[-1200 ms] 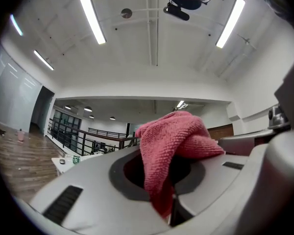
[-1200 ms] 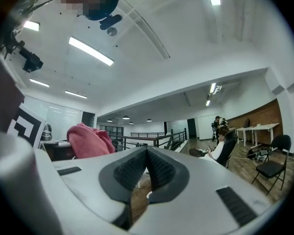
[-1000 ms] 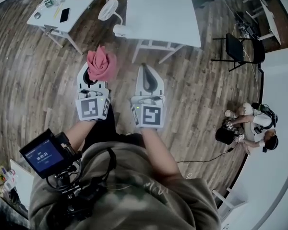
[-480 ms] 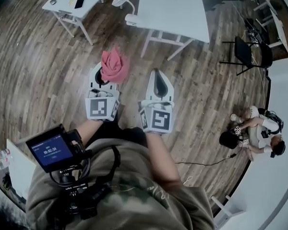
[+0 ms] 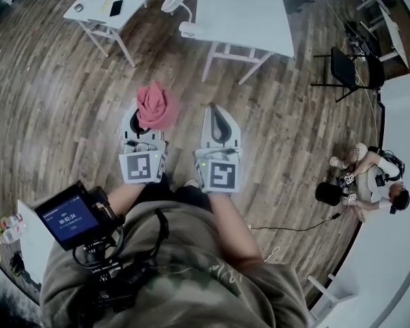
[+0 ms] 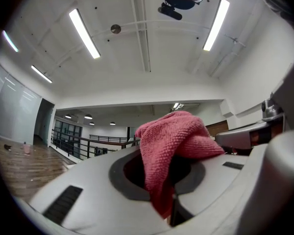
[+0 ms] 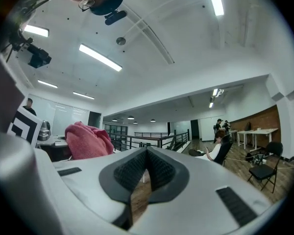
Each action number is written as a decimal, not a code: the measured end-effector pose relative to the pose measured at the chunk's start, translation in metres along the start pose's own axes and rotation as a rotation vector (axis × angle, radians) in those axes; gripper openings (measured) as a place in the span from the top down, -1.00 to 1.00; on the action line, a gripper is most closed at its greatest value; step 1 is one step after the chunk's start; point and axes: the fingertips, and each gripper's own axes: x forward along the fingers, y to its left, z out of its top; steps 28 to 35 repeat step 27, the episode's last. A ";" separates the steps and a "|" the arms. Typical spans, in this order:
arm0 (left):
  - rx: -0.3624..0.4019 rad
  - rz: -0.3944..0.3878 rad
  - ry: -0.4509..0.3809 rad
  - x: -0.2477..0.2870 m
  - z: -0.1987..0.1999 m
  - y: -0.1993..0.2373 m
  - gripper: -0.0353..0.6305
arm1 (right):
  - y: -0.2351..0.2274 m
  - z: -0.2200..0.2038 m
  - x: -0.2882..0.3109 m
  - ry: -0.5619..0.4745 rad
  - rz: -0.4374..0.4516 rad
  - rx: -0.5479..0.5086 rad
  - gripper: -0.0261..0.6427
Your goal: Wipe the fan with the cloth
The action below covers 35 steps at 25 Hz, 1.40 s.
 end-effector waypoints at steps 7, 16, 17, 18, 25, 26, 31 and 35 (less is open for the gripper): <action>0.018 -0.016 -0.014 -0.007 0.018 0.027 0.67 | 0.037 0.017 0.002 0.000 0.013 -0.082 0.92; 0.012 -0.025 -0.047 -0.029 0.015 0.056 0.67 | 0.074 0.030 0.008 -0.033 0.005 -0.125 0.92; 0.009 -0.026 -0.042 -0.032 0.012 0.059 0.67 | 0.079 0.030 0.007 -0.034 0.005 -0.133 0.92; 0.010 -0.028 -0.037 -0.034 0.010 0.062 0.67 | 0.084 0.029 0.007 -0.033 0.003 -0.138 0.92; 0.028 -0.062 -0.038 -0.040 0.004 0.077 0.67 | 0.108 0.022 0.014 -0.016 0.002 -0.159 0.92; 0.035 -0.061 -0.033 -0.041 0.001 0.080 0.67 | 0.111 0.021 0.017 -0.020 0.005 -0.159 0.92; 0.041 -0.060 -0.029 -0.042 -0.003 0.084 0.67 | 0.114 0.021 0.019 -0.025 0.009 -0.160 0.92; 0.041 -0.060 -0.029 -0.042 -0.003 0.084 0.67 | 0.114 0.021 0.019 -0.025 0.009 -0.160 0.92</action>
